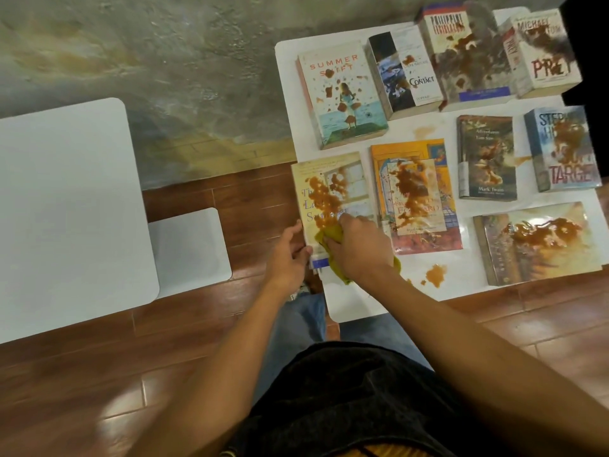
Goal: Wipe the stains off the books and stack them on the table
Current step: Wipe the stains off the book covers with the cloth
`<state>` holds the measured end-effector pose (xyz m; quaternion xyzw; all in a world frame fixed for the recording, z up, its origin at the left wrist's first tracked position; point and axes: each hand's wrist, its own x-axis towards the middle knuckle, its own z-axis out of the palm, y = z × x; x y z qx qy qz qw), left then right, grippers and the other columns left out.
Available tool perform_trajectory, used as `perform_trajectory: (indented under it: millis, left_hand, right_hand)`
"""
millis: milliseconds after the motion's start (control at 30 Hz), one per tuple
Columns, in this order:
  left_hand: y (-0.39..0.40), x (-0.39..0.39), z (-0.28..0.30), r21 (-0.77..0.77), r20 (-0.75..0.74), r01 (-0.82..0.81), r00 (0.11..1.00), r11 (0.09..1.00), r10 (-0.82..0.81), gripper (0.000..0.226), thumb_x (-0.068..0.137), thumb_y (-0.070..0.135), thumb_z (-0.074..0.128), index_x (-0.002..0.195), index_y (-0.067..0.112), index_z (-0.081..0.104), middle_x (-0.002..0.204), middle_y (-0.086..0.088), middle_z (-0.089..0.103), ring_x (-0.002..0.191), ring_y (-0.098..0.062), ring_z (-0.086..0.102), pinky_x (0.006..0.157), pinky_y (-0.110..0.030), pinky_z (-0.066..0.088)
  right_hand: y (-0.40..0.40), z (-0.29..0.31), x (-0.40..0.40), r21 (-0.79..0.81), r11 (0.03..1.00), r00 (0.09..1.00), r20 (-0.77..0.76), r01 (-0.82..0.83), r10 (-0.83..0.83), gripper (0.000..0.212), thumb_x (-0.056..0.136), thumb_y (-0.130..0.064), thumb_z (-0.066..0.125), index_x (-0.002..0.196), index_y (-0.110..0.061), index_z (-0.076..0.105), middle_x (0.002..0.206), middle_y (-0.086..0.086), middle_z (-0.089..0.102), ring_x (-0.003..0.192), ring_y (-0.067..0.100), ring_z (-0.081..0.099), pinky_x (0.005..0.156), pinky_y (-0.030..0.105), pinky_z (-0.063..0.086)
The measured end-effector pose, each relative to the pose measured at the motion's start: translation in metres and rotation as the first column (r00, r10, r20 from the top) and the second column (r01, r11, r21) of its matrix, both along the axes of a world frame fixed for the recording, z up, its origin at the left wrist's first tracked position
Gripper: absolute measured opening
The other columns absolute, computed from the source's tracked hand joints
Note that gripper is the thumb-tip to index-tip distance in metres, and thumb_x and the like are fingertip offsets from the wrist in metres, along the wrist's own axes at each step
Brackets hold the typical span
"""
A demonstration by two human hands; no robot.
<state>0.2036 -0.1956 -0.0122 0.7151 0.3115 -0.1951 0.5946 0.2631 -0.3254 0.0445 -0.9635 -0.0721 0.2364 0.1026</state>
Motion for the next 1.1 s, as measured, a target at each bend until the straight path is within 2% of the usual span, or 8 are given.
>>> perform_trajectory:
  millis: [300, 400, 500, 600, 767, 867, 967, 1100]
  left_hand:
    - [0.003, -0.001, -0.003, 0.070, -0.022, 0.002, 1.000, 0.998, 0.000, 0.027, 0.098, 0.019, 0.065, 0.122, 0.009, 0.067, 0.120, -0.001, 0.071, 0.099, -0.008, 0.065, 0.070, -0.012, 0.049]
    - [0.005, -0.003, -0.007, 0.017, -0.030, -0.013, 0.999, 1.000, 0.014, 0.029, 0.097, 0.020, 0.066, 0.123, 0.007, 0.069, 0.120, -0.002, 0.072, 0.108, -0.014, 0.067, 0.087, -0.025, 0.056]
    - [0.006, -0.003, -0.008, -0.014, -0.045, -0.002, 0.999, 1.000, 0.002, 0.027, 0.097, 0.023, 0.067, 0.120, 0.009, 0.070, 0.119, -0.003, 0.072, 0.110, -0.018, 0.067, 0.096, -0.040, 0.056]
    - [0.007, 0.001, -0.005, -0.013, -0.055, -0.006, 0.998, 1.000, 0.005, 0.030, 0.096, 0.023, 0.067, 0.122, 0.006, 0.068, 0.121, -0.005, 0.072, 0.107, -0.017, 0.068, 0.096, -0.040, 0.056]
    - [0.008, 0.001, -0.004, -0.010, -0.070, -0.004, 0.998, 1.000, 0.003, 0.033, 0.096, 0.024, 0.068, 0.124, 0.006, 0.068, 0.121, -0.005, 0.072, 0.107, -0.018, 0.068, 0.097, -0.041, 0.056]
    - [0.007, 0.002, -0.002, 0.018, -0.069, 0.026, 0.997, 1.000, -0.024, 0.033, 0.096, 0.025, 0.067, 0.123, 0.005, 0.068, 0.122, -0.005, 0.071, 0.106, -0.016, 0.068, 0.091, -0.033, 0.057]
    - [0.007, 0.001, 0.000, 0.014, -0.049, 0.016, 0.999, 1.000, -0.015, 0.030, 0.097, 0.022, 0.067, 0.121, 0.005, 0.068, 0.121, -0.007, 0.071, 0.103, -0.014, 0.067, 0.092, -0.033, 0.056]
    - [0.008, 0.001, 0.000, 0.018, -0.047, 0.018, 0.999, 1.000, -0.017, 0.031, 0.097, 0.021, 0.067, 0.121, 0.002, 0.068, 0.122, -0.009, 0.071, 0.103, -0.015, 0.066, 0.096, -0.038, 0.056]
  right_hand:
    - [-0.007, -0.001, -0.005, -0.033, 0.999, 1.000, 0.021, 0.002, -0.002, 0.033, 0.096, -0.046, 0.059, 0.111, -0.017, 0.057, 0.105, 0.005, 0.064, 0.084, 0.024, 0.061, 0.070, 0.034, 0.048]
    - [-0.004, -0.001, -0.014, -0.046, 0.995, 0.996, -0.023, -0.083, 0.082, 0.037, 0.097, -0.047, 0.056, 0.118, -0.017, 0.054, 0.110, 0.006, 0.061, 0.092, 0.029, 0.064, 0.070, 0.036, 0.048]
    - [-0.018, -0.001, -0.007, -0.065, 0.997, 0.999, -0.027, -0.044, 0.042, 0.036, 0.095, -0.049, 0.058, 0.109, -0.016, 0.056, 0.104, 0.006, 0.063, 0.087, 0.028, 0.064, 0.070, 0.037, 0.051]
    - [-0.026, 0.002, 0.006, -0.067, 0.995, 0.997, 0.011, 0.074, -0.074, 0.035, 0.094, -0.050, 0.060, 0.104, -0.016, 0.056, 0.102, 0.007, 0.063, 0.087, 0.028, 0.063, 0.067, 0.034, 0.046]
    - [-0.022, 0.000, -0.007, -0.079, 0.993, 0.996, 0.000, -0.090, 0.090, 0.036, 0.095, -0.050, 0.059, 0.107, -0.016, 0.057, 0.103, 0.007, 0.063, 0.090, 0.029, 0.063, 0.069, 0.034, 0.043]
    - [-0.040, -0.002, 0.005, -0.079, 0.996, 0.999, -0.004, -0.037, 0.037, 0.037, 0.090, -0.052, 0.065, 0.102, -0.018, 0.058, 0.101, 0.006, 0.063, 0.086, 0.028, 0.062, 0.072, 0.038, 0.052]
    - [-0.046, 0.000, 0.016, -0.099, 0.994, 0.998, 0.043, 0.040, -0.036, 0.044, 0.086, -0.056, 0.069, 0.102, -0.016, 0.058, 0.100, 0.007, 0.063, 0.086, 0.030, 0.063, 0.065, 0.036, 0.047]
    - [-0.035, -0.001, 0.006, -0.128, 0.986, 0.994, 0.006, -0.107, 0.109, 0.048, 0.083, -0.058, 0.071, 0.107, -0.019, 0.060, 0.103, 0.004, 0.062, 0.084, 0.027, 0.063, 0.064, 0.034, 0.046]
